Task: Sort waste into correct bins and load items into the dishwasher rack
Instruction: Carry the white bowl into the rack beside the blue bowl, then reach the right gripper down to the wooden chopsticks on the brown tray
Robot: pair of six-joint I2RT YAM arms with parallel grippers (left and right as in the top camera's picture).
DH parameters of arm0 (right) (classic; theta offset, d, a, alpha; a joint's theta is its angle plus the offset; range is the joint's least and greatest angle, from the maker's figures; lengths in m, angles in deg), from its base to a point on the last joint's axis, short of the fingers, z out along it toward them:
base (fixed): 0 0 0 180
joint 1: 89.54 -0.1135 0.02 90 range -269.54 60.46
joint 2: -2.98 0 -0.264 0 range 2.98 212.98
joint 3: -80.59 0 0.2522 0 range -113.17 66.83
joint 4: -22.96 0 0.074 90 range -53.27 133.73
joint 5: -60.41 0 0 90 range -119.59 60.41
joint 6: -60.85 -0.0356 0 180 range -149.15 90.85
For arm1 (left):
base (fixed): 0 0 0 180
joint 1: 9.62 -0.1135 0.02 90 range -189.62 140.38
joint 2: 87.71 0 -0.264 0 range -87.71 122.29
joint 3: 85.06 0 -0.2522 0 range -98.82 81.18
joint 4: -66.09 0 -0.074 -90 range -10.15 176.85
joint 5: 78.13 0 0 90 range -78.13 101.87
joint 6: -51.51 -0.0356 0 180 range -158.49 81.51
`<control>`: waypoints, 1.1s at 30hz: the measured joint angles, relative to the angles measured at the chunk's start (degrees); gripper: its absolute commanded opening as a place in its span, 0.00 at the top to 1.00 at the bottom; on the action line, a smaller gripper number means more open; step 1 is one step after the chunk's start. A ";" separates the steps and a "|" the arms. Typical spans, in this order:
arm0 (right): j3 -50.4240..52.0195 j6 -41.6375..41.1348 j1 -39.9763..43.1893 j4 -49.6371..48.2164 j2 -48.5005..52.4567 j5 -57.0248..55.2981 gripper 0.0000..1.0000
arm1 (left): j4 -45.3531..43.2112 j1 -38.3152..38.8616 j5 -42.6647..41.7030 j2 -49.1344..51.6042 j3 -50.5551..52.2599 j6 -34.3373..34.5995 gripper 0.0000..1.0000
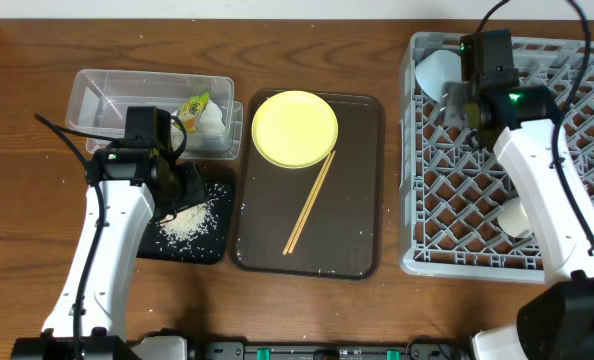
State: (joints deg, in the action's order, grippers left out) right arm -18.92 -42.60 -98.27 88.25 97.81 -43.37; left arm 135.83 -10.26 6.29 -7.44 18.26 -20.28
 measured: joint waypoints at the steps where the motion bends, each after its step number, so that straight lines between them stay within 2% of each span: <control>1: 0.00 0.04 -0.07 0.90 0.02 3.87 0.17 | -0.02 0.00 0.00 0.00 0.00 0.00 0.38; 6: 0.17 1.14 -1.92 2.62 0.17 19.65 0.16 | -0.02 0.00 -0.02 0.00 0.00 0.00 0.37; 13: 1.36 1.92 -11.47 2.82 1.07 27.74 0.20 | -0.04 0.00 0.00 0.00 0.00 0.00 0.38; 18: 1.75 -0.17 -17.97 2.84 4.09 27.45 0.21 | -0.04 0.00 0.00 0.00 0.00 0.00 0.38; 25: 1.99 -9.77 -25.92 2.49 12.17 22.16 0.23 | -0.04 0.00 0.00 0.00 0.00 0.00 0.38; 33: 2.25 -18.18 -30.86 -0.70 20.55 17.77 0.27 | -0.04 0.00 0.00 0.00 0.00 0.00 0.38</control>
State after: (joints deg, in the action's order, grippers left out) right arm -16.67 -60.78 -129.14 87.55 118.35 -25.60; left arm 135.79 -10.26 6.29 -7.44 18.26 -20.28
